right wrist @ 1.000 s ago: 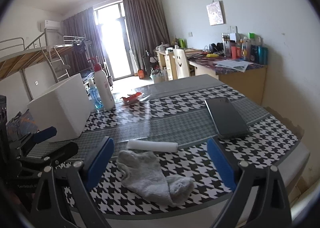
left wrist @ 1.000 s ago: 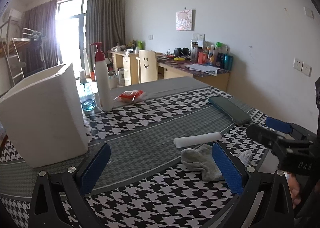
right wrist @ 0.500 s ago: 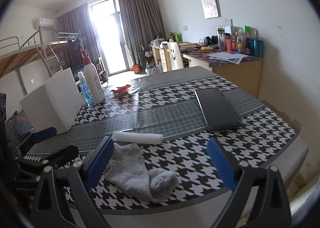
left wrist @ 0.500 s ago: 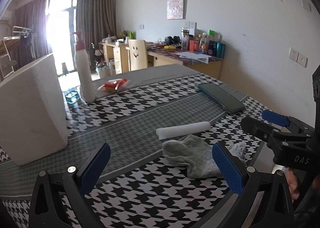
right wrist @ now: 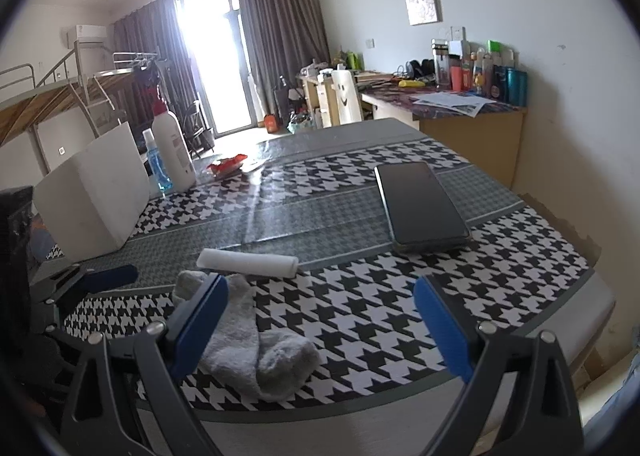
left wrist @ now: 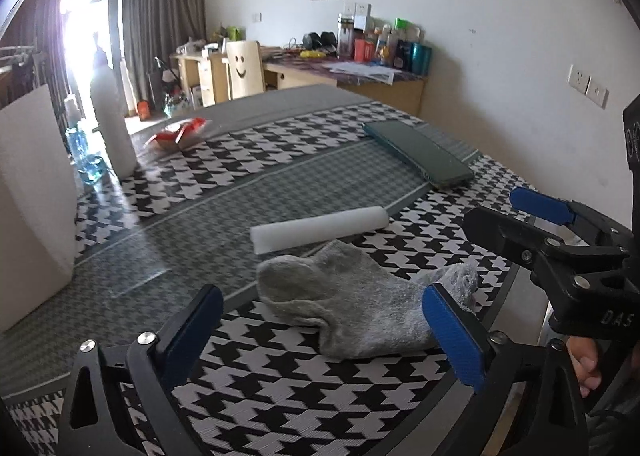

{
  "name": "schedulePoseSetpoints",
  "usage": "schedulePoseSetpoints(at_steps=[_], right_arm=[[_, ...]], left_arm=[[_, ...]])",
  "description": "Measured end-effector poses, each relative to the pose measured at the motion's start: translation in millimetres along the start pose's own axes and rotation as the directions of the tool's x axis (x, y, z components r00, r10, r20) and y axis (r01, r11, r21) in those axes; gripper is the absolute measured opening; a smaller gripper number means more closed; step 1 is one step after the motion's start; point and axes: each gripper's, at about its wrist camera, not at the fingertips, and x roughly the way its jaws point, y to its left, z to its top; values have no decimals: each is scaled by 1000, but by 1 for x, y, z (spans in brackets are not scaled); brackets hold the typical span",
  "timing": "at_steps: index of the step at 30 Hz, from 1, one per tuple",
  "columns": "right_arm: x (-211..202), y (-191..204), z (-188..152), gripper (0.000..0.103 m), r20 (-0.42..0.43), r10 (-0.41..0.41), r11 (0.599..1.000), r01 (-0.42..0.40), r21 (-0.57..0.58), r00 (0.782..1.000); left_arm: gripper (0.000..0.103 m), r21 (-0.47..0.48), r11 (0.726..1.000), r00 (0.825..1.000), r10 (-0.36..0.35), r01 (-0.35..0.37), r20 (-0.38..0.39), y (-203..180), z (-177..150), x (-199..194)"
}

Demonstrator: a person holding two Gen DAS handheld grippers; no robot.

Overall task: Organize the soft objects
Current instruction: 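Grasp the grey sock with the left tool, then lift the grey sock with the left tool while the right tool grasps the white foam roller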

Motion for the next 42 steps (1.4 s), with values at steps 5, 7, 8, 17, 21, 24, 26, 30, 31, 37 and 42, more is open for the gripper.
schedulePoseSetpoints(at_steps=[5, 7, 8, 17, 21, 24, 26, 30, 31, 37, 42], right_arm=[[8, -1, 1, 96, -29, 18, 1000, -19, -16, 999], [11, -2, 2, 96, -41, 24, 1000, -25, -18, 999], [12, -2, 2, 96, -44, 27, 999, -28, -20, 999], [21, -1, 6, 96, -71, 47, 998, -50, -36, 996], [22, -2, 7, 96, -78, 61, 997, -63, -32, 995], [24, -2, 8, 96, -84, 73, 997, -76, -33, 994], [26, 0, 9, 96, -89, 80, 996, -84, -37, 993], [31, 4, 11, 96, -100, 92, 994, -97, -50, 991], [33, 6, 12, 96, -106, 94, 993, -101, -55, 990], [43, 19, 14, 96, -126, 106, 987, -120, -105, 986], [55, 23, 17, 96, -159, 119, 984, -138, -117, 980]], left_arm=[[86, -5, 1000, 999, -15, 14, -50, -4, 1, 13], [82, -5, 1000, 997, -15, 15, -71, -5, 2, 18], [80, -6, 1000, 997, -12, 12, -78, -6, 2, 20], [61, 15, 999, 992, 31, -29, -124, -11, 5, 32], [48, 37, 998, 992, 45, -41, -122, -15, 4, 32], [23, 24, 999, 993, 30, -27, -114, -15, 4, 30], [15, 21, 1000, 994, 12, -10, -109, -14, 3, 28], [14, 8, 999, 996, -30, 31, -88, -10, 3, 19], [14, 2, 999, 996, -32, 32, -85, -7, 3, 16], [14, -38, 999, 997, -17, 14, -74, 10, 1, 3], [14, -73, 997, 998, 13, -17, -58, 25, 2, -6]])
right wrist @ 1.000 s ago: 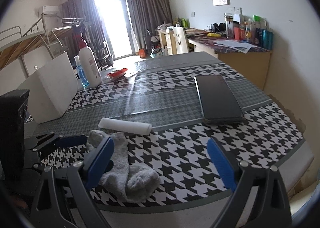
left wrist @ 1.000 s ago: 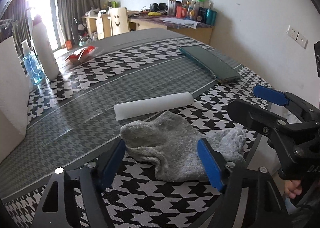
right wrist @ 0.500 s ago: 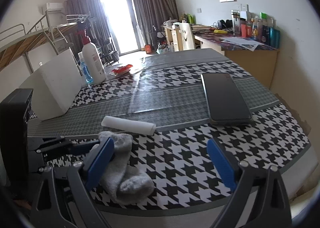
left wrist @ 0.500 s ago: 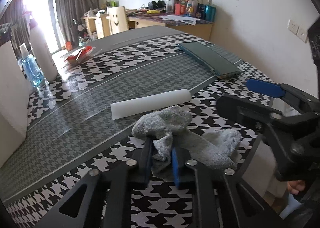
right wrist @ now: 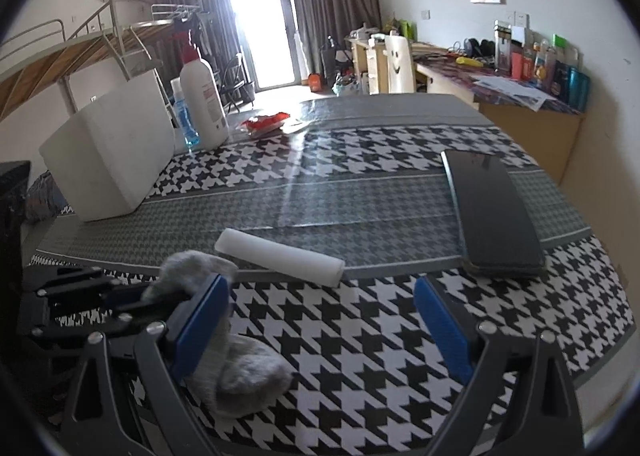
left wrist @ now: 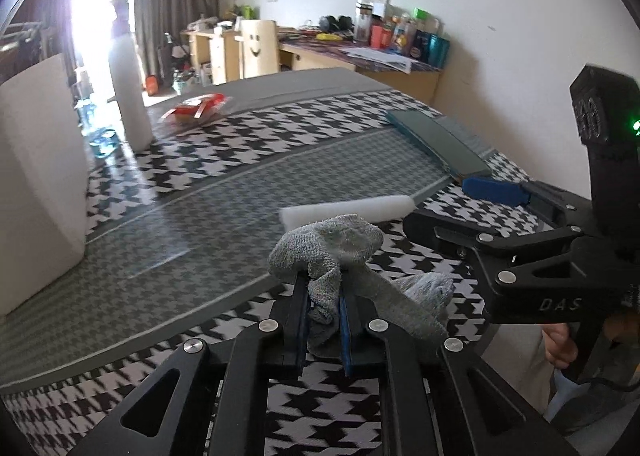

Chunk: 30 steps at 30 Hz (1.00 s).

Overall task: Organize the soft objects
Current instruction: 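Lift the grey sock with the left tool while the right tool grasps the white foam roller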

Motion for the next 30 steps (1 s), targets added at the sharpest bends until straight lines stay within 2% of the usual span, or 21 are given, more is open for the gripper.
schedulePoseSetpoints(at_steps=[4, 9, 12, 17, 21, 24, 29, 30], right_arm=[[8, 5, 4, 96, -15, 13, 999, -14, -37, 1000], [16, 17, 9, 95, -50, 8, 990, -16, -143, 999], [24, 22, 12, 90, -83, 15, 978, -32, -206, 996], [37, 19, 14, 82, -131, 20, 970, -52, -239, 991], [47, 13, 15, 79, -172, 56, 961, -99, -257, 983], [52, 9, 16, 72, -198, 84, 957, -135, -255, 977], [52, 13, 15, 62, -196, 69, 945, -127, -303, 978], [50, 16, 14, 56, -197, 74, 938, -136, -320, 978]], left_arm=[[14, -24, 999, 1000, 22, -21, 10, 11, 2, -6], [14, -55, 998, 999, 36, -35, 14, 22, 2, -9], [14, -70, 997, 999, 37, -36, 14, 27, 2, -10], [14, -80, 996, 999, 48, -46, 17, 32, 1, -15], [14, -100, 995, 1000, 29, -29, 5, 36, -1, -14], [14, -111, 994, 1000, 25, -25, -3, 39, -1, -13], [14, -120, 992, 1000, 31, -30, 2, 43, 1, -16], [14, -120, 992, 1000, 31, -31, 2, 43, 0, -16]])
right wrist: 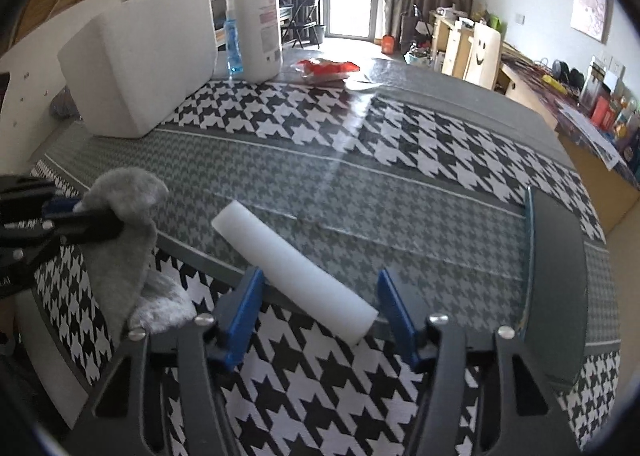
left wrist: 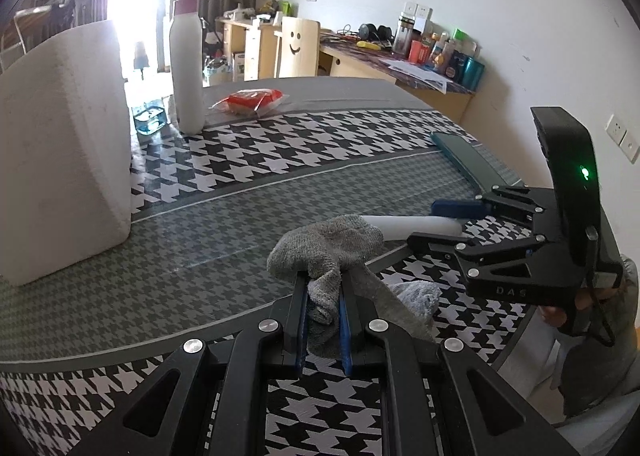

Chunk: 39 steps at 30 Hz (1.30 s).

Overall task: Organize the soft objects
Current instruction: 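Lift the grey sock with the left tool while the right tool grasps the white foam roller, then carry the sock with the left tool while the right tool carries the roller to the box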

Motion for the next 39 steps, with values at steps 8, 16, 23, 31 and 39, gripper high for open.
schedulePoseSetpoints(at_steps=[8, 16, 23, 31, 39], right_arm=[[-2, 6, 1, 30, -25, 20, 998, -22, -55, 999], [-9, 3, 3, 12, -22, 71, 997, -70, 34, 997], [-34, 7, 4, 12, 79, 80, 989, -90, 119, 994], [-47, 19, 2, 12, 124, 63, 985, -81, 151, 990], [-57, 27, 2, 12, 161, 47, 980, -77, 182, 986]], left_arm=[[14, -8, 1000, 1000, 1, -1, 7, 4, -1, -7], [14, -19, 1000, 1000, 12, -11, 25, 6, -2, -16], [14, -10, 1000, 998, 17, -16, 56, 7, 2, -22], [14, 13, 1000, 996, 17, -18, 83, 6, 4, -32], [14, 42, 999, 993, 16, -21, 115, 7, 11, -47]])
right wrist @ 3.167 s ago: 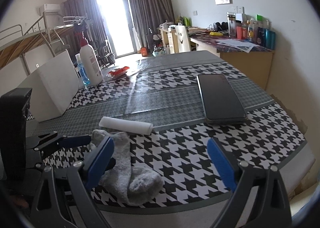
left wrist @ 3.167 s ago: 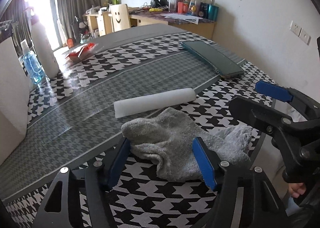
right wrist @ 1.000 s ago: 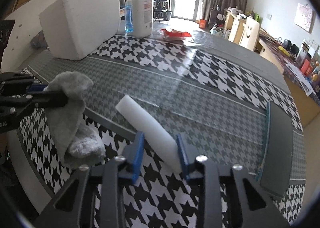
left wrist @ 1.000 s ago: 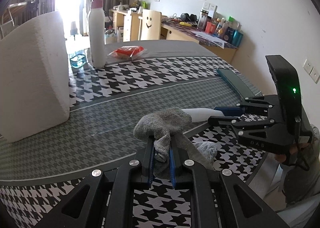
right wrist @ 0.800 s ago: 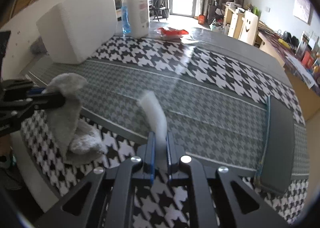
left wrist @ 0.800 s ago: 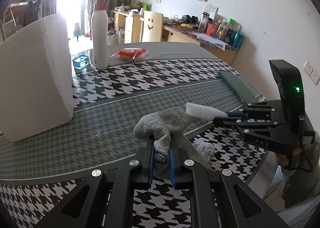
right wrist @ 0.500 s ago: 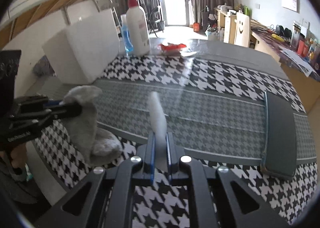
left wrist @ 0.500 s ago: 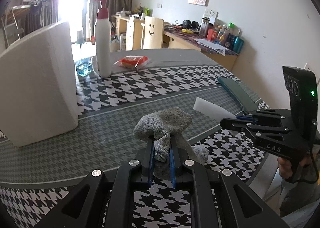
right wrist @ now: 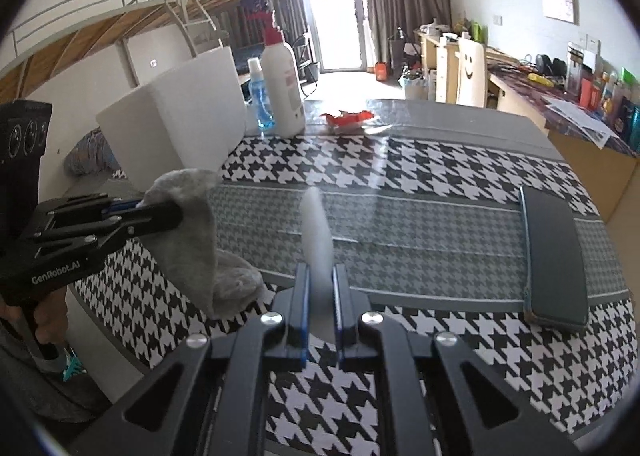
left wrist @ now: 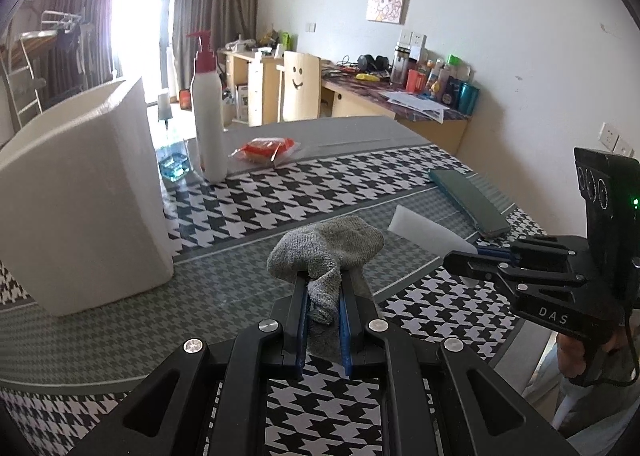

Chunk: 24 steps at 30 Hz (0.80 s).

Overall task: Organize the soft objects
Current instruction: 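Carry the sock with the left tool while the right tool carries the roller to the box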

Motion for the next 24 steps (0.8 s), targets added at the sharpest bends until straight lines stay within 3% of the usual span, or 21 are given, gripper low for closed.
schedulePoseSetpoints(at_steps=[13, 24], right_arm=[[-13, 9, -2, 12, 63, -43, 996, 38, 80, 997], [-19, 28, 6, 13, 114, -68, 995, 58, 83, 991]], left_arm=[[14, 62, 998, 999, -22, 20, 33, 3, 9, -10], [14, 104, 994, 997, -20, 13, 73, 8, 14, -28]])
